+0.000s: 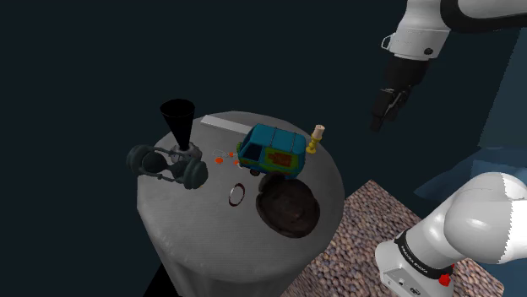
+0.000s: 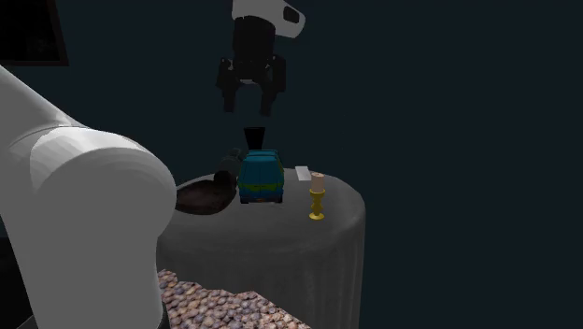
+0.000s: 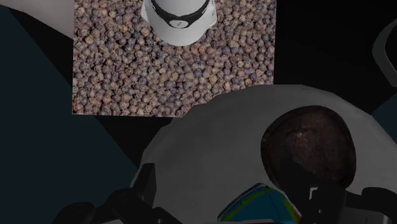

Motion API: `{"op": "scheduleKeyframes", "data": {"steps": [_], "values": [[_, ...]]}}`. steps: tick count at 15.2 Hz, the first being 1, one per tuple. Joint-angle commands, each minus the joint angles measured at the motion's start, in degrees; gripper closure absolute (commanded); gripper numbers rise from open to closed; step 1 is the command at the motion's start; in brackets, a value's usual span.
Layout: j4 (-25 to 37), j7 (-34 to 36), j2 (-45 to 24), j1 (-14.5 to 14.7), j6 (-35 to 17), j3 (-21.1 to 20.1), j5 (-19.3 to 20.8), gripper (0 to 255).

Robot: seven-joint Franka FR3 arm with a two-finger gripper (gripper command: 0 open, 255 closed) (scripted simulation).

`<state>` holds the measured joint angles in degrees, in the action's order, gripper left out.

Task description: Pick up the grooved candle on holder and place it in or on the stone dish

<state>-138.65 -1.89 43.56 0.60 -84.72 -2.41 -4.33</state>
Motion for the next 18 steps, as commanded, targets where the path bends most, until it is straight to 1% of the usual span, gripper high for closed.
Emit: {"op": "scheduleKeyframes", "data": {"steps": [1,5,9,13,18], "values": [[0.0,0.0,0.0,0.0,0.0,0.0,0.0,0],[-1.8,-2.3,-5.1,-0.4,-8.9,0.8,1.6,0],[-2.3,-4.4,-11.4,-0.9,-17.6,1.5,2.9,0],[-1.4,-6.2,-18.6,-1.4,-25.8,2.2,4.1,0],[1.6,-8.3,-28.4,-1.9,-35.1,2.9,5.3,0]]}}
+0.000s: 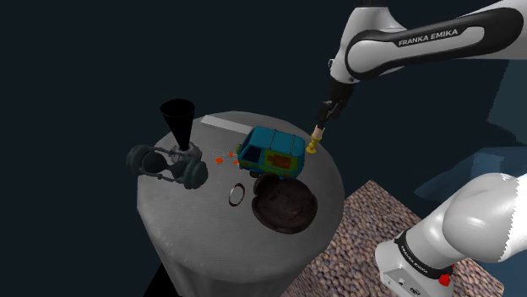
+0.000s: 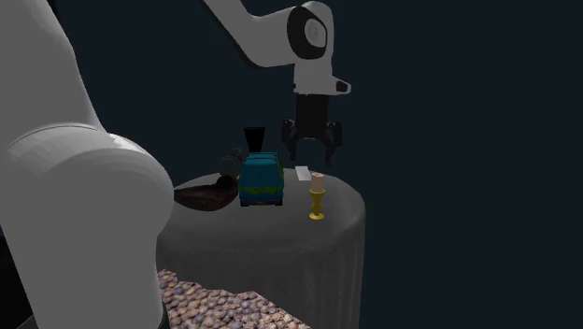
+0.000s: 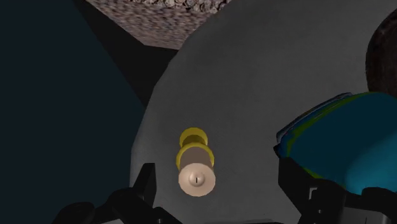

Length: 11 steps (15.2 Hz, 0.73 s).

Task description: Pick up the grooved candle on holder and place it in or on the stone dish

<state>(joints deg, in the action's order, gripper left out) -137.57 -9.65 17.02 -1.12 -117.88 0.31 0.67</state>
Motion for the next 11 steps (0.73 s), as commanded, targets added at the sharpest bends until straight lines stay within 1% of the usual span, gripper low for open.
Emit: {"op": "scheduleKeyframes", "data": {"steps": [1,2,3,10,11], "values": [[1.4,-0.9,-3.8,-0.2,-3.6,0.4,0.4,0],[2.3,-1.3,-5.9,-0.3,-5.2,0.5,0.6,0],[2.3,-1.3,-5.9,-0.3,-5.2,0.5,0.6,0],[-0.8,-1.3,-8.9,-0.4,-11.4,0.6,0.7,0],[-0.9,-1.3,-8.9,-0.4,-11.4,0.6,0.7,0]]}}
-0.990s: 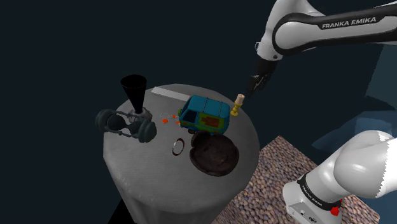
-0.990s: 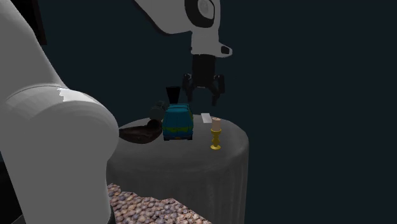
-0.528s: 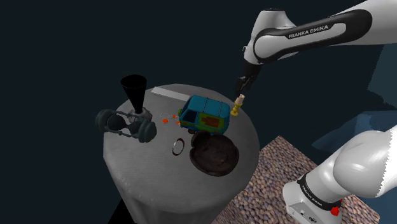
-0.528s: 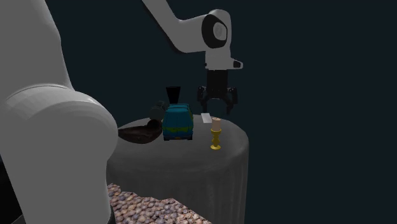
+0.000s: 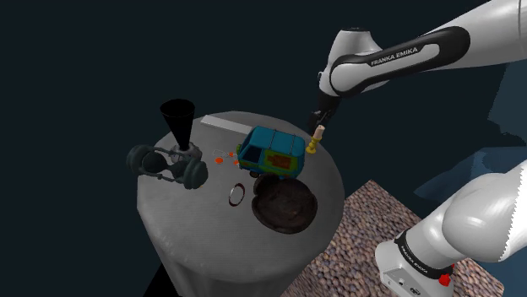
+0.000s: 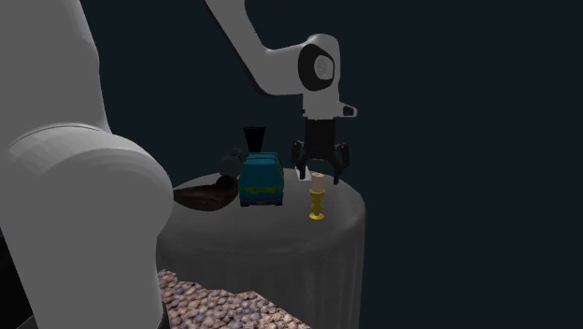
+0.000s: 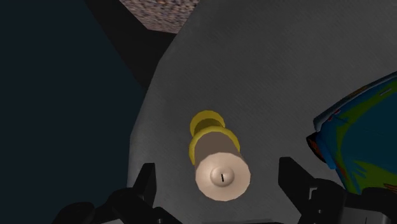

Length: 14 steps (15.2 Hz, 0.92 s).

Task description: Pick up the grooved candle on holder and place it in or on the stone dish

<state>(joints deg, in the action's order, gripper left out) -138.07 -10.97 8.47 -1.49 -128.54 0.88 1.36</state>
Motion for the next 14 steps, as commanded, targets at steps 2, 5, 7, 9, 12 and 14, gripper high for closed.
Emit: {"op": "scheduleKeyframes", "data": {"steps": [2,5,7,9,12,14], "values": [[-0.3,0.0,-0.4,0.0,-0.8,0.0,0.0,0],[-0.3,0.0,-0.4,0.0,-0.8,0.0,0.0,0],[-0.3,0.0,-0.4,0.0,-0.8,0.0,0.0,0],[-0.3,0.0,-0.4,0.0,-0.8,0.0,0.0,255],[-0.3,0.0,-0.4,0.0,-0.7,0.0,0.0,255],[-0.3,0.0,-0.4,0.0,-0.7,0.0,0.0,255]]}}
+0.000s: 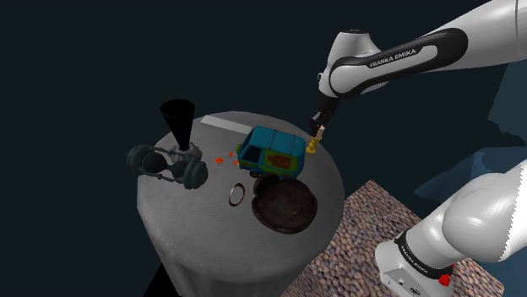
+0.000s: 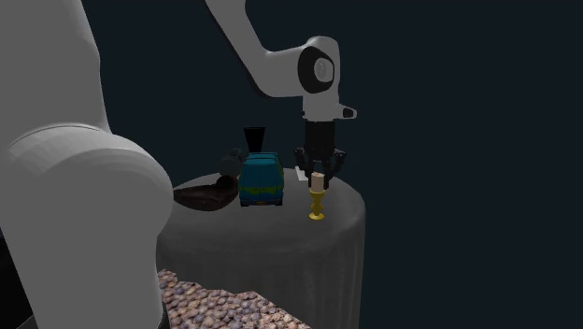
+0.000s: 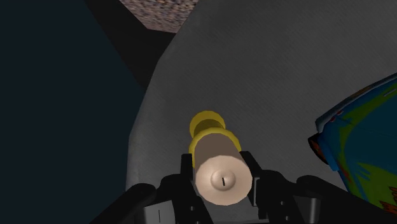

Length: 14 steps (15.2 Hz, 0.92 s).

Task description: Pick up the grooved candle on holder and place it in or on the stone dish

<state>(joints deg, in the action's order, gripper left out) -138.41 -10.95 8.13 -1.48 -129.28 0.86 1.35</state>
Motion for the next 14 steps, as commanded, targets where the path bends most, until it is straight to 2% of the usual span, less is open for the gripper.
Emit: {"op": "scheduleKeyframes", "data": {"steps": [1,3,14], "values": [[0.0,0.0,0.0,0.0,0.0,0.0,0.0,255],[0.0,0.0,0.0,0.0,0.0,0.0,0.0,255],[4.6,-0.1,4.3,0.0,9.0,0.0,-0.1,255]]}}
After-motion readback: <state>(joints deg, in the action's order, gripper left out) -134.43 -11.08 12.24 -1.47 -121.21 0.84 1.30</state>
